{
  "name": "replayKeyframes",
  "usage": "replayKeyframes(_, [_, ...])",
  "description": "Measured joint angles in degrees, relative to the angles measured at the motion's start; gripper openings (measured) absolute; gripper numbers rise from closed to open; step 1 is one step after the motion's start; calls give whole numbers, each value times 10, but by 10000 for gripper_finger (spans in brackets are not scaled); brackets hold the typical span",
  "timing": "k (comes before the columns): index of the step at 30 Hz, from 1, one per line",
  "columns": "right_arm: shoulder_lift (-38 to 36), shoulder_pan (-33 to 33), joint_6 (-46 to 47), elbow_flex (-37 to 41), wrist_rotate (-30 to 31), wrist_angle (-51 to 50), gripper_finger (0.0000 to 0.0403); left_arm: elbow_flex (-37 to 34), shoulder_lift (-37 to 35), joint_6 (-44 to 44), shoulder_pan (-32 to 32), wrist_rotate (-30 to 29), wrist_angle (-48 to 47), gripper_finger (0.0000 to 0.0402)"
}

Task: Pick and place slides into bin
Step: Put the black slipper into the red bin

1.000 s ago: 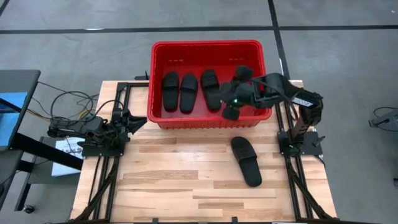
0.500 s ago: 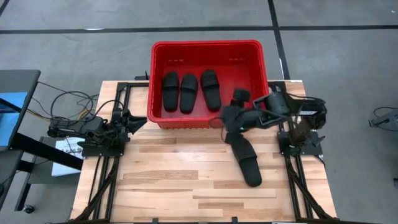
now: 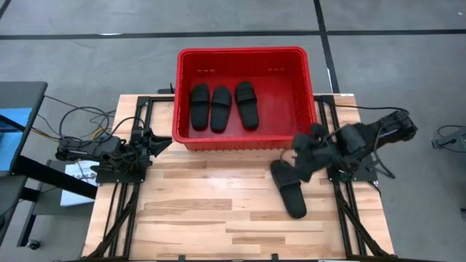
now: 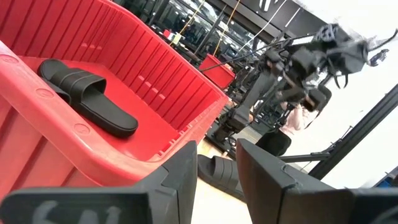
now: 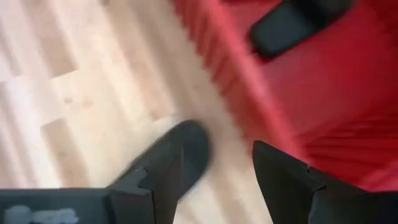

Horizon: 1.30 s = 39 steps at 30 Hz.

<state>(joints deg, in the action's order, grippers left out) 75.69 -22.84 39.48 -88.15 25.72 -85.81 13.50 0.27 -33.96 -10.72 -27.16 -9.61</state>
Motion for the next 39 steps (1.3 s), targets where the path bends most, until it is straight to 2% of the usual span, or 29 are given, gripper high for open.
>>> replayKeyframes(5, [9, -77, 62, 71, -47, 53, 188, 0, 0, 0, 0, 0, 0, 103])
replayKeyframes(13, [126, -150, 91, 90, -48, 32, 188, 0, 0, 0, 0, 0, 0, 103])
replayKeyframes(22, [237, -169, 91, 90, -31, 20, 190, 0, 0, -3, 0, 10, 0, 103])
replayKeyframes(33, [308, -157, 79, 90, -31, 28, 182, 0, 0, -5, 0, 14, 0, 103])
replayKeyframes(39, [334, -152, 37, 93, -27, 34, 181, 0, 0, -5, 0, 29, 0, 103])
